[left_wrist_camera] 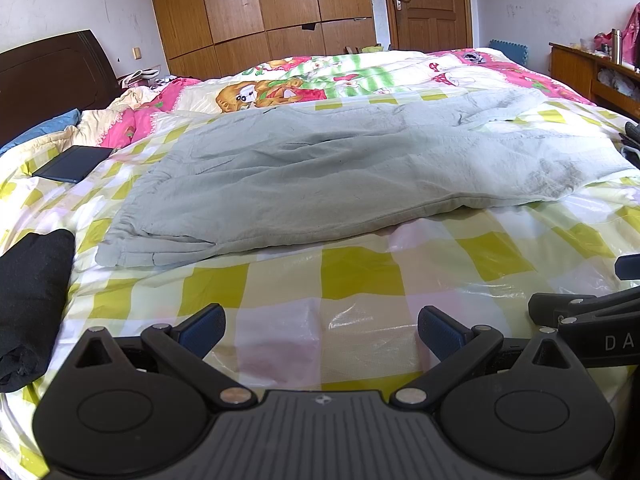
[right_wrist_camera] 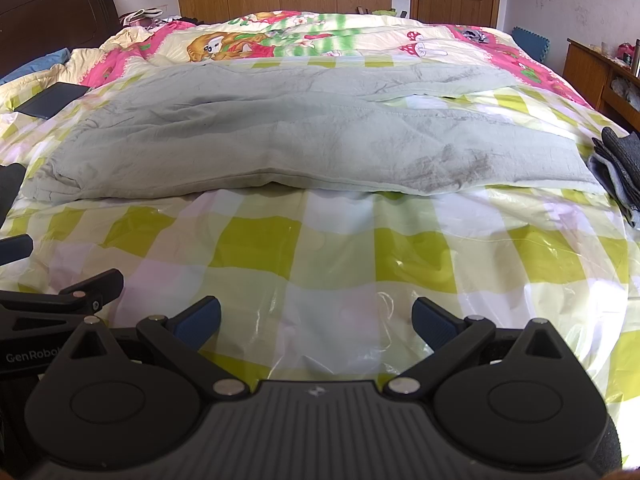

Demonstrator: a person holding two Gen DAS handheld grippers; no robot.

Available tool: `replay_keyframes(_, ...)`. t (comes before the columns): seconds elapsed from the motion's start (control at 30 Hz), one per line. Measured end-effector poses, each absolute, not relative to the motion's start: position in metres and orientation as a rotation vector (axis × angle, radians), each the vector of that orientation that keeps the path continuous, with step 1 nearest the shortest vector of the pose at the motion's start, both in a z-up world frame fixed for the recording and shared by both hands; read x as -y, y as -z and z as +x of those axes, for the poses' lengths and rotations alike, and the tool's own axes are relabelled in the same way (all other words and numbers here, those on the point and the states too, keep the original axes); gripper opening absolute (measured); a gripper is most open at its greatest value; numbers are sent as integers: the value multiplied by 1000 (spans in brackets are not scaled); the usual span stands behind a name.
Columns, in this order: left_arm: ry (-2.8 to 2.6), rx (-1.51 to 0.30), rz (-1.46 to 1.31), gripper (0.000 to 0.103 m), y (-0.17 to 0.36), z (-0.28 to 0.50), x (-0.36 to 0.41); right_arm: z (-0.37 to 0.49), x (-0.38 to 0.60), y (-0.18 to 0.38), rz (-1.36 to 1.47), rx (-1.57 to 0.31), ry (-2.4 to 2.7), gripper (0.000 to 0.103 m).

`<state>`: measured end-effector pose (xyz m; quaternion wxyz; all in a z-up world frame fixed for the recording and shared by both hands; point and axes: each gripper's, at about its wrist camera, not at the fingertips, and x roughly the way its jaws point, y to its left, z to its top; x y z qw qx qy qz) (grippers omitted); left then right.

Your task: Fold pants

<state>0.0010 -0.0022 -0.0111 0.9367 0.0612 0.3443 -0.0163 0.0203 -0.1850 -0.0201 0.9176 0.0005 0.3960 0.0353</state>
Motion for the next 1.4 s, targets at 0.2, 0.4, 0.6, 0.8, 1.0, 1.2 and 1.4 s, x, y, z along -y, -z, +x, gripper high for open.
replay_keyframes(0.2, 33, -704, 126, 103, 11, 1, 3, 20, 184, 21, 0, -817, -73, 102)
replay_keyframes(0.4, 33, -703, 128, 103, 11, 1, 2, 20, 184, 23, -2, -817, -73, 102)
replay_keyframes(0.6, 31, -700, 122, 103, 11, 1, 0, 23, 181, 20, -13, -814, -77, 102)
replay_keyframes(0.8, 29, -694, 107, 103, 11, 8, -10, 31, 175, 15, -27, -806, -106, 102)
replay_keyframes(1.0, 6, -674, 81, 103, 9, 20, -28, 51, 158, 12, -74, -793, -160, 101)
replay_keyframes(1.2, -51, -622, 160, 103, 7, 43, -62, 78, 134, 5, -182, -749, -241, 100)
replay_keyframes(1.4, -82, -599, 236, 103, 5, 76, -103, 110, 101, 5, -300, -726, -386, 99)
